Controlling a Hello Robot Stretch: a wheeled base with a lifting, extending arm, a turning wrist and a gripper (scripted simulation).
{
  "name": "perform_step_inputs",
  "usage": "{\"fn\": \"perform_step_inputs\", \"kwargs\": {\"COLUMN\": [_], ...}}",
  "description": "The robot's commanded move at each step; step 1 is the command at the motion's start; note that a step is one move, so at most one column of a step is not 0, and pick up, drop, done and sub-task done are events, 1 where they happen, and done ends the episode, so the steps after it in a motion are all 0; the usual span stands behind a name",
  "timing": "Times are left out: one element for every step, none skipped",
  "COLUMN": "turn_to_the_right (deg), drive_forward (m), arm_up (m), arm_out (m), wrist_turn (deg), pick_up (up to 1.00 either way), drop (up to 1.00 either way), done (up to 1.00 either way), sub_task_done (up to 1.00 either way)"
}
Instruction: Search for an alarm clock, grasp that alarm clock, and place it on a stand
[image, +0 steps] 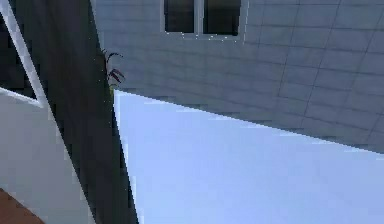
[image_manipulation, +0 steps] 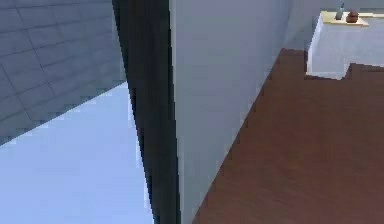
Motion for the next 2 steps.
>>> {"fn": "perform_step_inputs", "kwargs": {"turn_to_the_right": [27.0, 0.0], "drive_forward": [0.00, 0.60], "arm_up": [0.00, 0.00], "arm_out": [0.00, 0.00], "wrist_turn": [0.0, 0.0], "pick_up": [0.00, 0.00], "drop": [0.00, 0.00], "done": [0.00, 0.00], "sub_task_done": [0.00, 0.00]}}
